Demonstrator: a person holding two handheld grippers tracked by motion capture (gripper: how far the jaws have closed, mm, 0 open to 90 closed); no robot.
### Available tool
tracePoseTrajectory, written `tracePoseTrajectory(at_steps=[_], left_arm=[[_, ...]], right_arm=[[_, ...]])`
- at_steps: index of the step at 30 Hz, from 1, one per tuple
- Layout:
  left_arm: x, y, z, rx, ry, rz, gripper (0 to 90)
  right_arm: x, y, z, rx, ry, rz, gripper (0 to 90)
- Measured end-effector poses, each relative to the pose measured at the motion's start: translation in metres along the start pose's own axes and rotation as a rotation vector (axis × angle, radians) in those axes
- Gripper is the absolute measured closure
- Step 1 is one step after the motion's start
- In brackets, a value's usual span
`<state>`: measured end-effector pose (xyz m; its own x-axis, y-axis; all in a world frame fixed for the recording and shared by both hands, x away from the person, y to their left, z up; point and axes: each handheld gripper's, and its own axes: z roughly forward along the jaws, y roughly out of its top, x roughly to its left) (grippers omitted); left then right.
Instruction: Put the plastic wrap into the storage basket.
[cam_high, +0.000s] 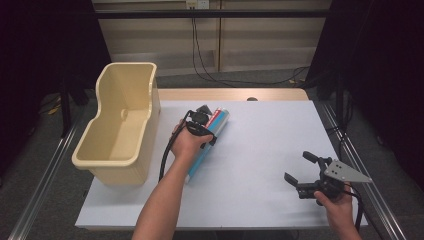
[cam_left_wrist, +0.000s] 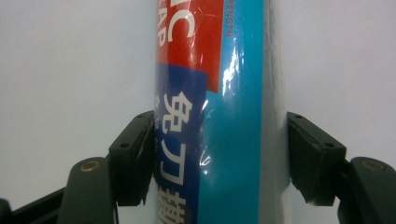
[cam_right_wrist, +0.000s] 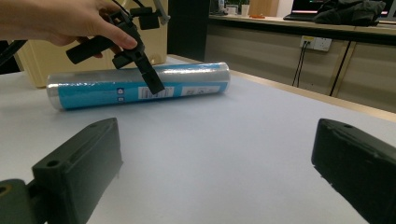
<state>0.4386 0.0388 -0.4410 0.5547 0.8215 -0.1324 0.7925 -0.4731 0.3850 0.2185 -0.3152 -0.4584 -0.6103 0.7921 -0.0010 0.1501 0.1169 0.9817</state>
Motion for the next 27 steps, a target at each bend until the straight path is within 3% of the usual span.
tracePoseTrajectory(at_steps=[3,6,7,10,13,16,27], left_arm=[[0.0,-0.001,-0.008,-0.007,0.005,-0.014,32.4],[0.003,-0.001,-0.018,0.017,-0.028,-0.108,32.4],[0.004,-0.001,-0.021,0.025,-0.038,-0.117,32.4],[0.001,-0.002,-0.028,0.019,-0.008,-0.072,32.5],[0.003,-0.003,-0.037,0.009,-0.033,-0.111,32.5],[0.003,-0.001,-0.047,0.016,-0.027,-0.102,32.5],[0.002,0.003,-0.084,0.005,-0.042,-0.151,32.5]], right_arm=[[0.0,0.0,0.0,-0.003,0.002,0.002,1.0],[0.0,0.0,0.0,-0.002,0.002,0.003,1.0],[0.0,0.0,0.0,-0.003,0.001,0.001,1.0],[0.001,0.001,0.0,-0.002,0.002,0.002,1.0],[0.001,0.001,0.0,-0.004,0.002,0.0,1.0],[0.001,0.001,0.0,-0.002,0.004,0.002,1.0],[0.003,0.001,0.0,-0.014,0.006,0.001,1.0]])
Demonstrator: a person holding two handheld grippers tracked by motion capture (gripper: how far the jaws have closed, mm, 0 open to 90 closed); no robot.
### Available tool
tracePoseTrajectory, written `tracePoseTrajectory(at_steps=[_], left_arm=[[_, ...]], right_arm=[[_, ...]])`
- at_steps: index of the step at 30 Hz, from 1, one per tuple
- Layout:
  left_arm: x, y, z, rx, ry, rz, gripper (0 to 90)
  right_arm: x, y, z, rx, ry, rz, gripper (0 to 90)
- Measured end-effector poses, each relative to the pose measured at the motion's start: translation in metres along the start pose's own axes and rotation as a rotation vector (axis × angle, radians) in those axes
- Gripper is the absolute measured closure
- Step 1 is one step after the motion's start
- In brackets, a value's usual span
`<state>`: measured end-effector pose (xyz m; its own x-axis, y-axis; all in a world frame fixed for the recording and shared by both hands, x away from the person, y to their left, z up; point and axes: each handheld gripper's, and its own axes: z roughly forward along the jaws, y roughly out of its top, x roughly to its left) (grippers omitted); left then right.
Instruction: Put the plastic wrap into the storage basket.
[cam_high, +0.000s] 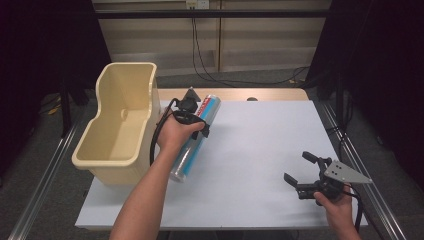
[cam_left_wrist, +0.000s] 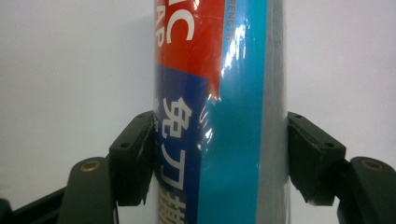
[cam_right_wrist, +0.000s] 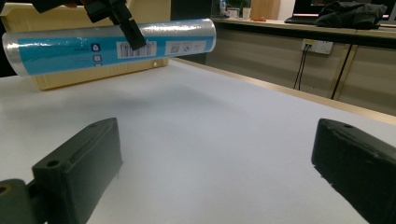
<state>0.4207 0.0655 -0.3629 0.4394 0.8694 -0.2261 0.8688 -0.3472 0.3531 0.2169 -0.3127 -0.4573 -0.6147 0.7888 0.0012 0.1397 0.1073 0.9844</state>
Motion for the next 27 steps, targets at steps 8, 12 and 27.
tracePoseTrajectory(at_steps=[8,12,27], left_arm=[[0.005,-0.003,-0.022,-0.009,0.008,-0.036,32.5],[0.008,-0.004,-0.032,-0.006,0.015,-0.045,32.5],[0.022,-0.003,-0.073,-0.008,0.017,-0.091,32.5]], right_arm=[[0.0,0.0,0.0,-0.004,0.003,0.005,1.0],[0.0,0.0,0.0,-0.006,0.001,0.008,1.0],[0.001,0.0,0.001,-0.002,0.007,0.008,1.0]])
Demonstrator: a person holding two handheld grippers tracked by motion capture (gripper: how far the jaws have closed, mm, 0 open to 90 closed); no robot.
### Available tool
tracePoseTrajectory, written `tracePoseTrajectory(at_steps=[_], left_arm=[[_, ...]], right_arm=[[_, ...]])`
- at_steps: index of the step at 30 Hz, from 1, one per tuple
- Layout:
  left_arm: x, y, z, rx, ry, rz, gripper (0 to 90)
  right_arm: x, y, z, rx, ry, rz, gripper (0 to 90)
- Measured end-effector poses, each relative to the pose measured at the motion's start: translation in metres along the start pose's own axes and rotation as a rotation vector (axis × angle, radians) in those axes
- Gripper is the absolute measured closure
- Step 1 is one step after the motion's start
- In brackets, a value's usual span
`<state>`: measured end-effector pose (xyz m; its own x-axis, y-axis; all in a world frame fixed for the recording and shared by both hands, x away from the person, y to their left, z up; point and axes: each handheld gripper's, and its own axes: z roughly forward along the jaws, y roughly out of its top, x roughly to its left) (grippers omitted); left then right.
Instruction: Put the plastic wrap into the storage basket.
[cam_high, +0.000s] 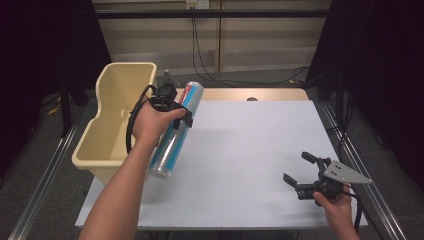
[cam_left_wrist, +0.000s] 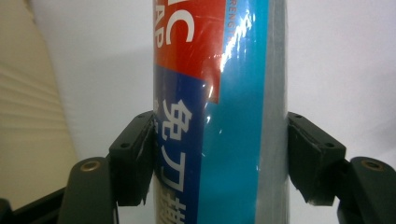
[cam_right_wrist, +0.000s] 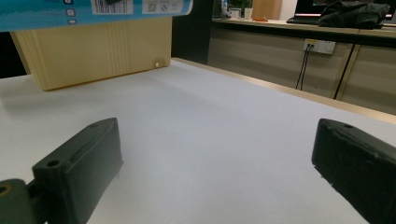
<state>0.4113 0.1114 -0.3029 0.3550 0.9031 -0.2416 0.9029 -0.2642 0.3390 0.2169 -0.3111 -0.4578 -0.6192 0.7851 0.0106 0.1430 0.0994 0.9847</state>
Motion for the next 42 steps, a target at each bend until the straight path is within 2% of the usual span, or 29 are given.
tracePoseTrajectory(at_steps=[21,25,35,42], left_arm=[[0.018,-0.004,-0.045,-0.015,0.024,-0.034,32.5],[0.022,-0.005,-0.052,-0.014,0.04,-0.039,32.5],[0.033,-0.011,-0.069,-0.018,0.039,-0.061,32.5],[0.045,-0.014,-0.078,-0.02,0.065,-0.084,32.5]], right_arm=[[0.001,0.0,0.001,0.014,0.004,-0.016,1.0],[0.001,-0.001,0.001,0.015,0.003,-0.014,1.0],[0.002,0.0,0.001,0.015,0.006,-0.016,1.0],[0.003,0.0,0.001,0.015,0.005,-0.016,1.0]])
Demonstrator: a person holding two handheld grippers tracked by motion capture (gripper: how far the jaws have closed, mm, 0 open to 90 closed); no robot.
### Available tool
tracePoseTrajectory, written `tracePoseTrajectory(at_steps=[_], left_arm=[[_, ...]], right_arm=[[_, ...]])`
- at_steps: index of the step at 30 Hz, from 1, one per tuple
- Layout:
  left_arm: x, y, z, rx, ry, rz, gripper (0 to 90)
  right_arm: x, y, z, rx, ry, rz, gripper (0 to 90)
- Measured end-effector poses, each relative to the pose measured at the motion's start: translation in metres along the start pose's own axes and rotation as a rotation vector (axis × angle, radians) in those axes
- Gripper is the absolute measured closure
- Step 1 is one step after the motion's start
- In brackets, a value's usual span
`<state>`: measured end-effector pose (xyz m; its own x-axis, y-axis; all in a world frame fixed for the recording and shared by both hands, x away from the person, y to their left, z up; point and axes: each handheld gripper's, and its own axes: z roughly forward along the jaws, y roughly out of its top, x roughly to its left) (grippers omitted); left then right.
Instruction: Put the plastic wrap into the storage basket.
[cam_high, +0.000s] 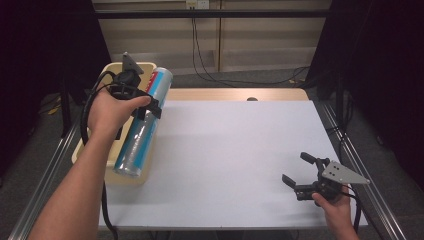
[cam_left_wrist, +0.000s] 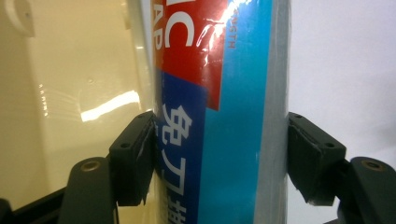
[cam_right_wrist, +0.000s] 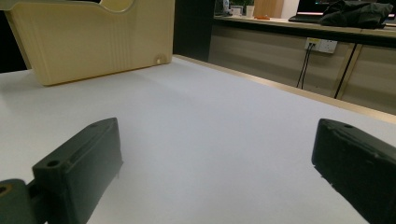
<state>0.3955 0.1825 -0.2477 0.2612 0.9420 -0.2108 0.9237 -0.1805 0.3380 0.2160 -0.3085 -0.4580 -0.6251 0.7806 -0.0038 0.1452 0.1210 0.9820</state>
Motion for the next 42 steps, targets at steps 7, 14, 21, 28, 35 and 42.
tracePoseTrajectory(at_steps=[7,14,21,28,35,42], left_arm=[[0.015,-0.006,-0.001,0.011,0.027,-0.022,32.5],[0.031,-0.013,-0.009,0.005,0.045,-0.043,32.5],[0.046,-0.02,-0.009,0.006,0.058,-0.068,32.5],[0.057,-0.024,-0.006,0.015,0.069,-0.086,32.4],[0.062,-0.027,-0.003,0.014,0.073,-0.098,32.3],[0.064,-0.027,0.004,0.019,0.09,-0.112,32.2]], right_arm=[[-0.001,0.0,-0.001,-0.003,-0.004,-0.004,1.0],[0.0,0.0,-0.001,0.002,-0.001,0.0,1.0],[0.0,0.0,-0.001,0.003,-0.003,0.0,1.0],[0.0,0.0,-0.001,0.005,-0.002,-0.002,1.0],[0.0,0.0,0.0,0.004,-0.001,-0.003,1.0],[0.001,0.0,0.0,0.007,0.005,-0.004,1.0]])
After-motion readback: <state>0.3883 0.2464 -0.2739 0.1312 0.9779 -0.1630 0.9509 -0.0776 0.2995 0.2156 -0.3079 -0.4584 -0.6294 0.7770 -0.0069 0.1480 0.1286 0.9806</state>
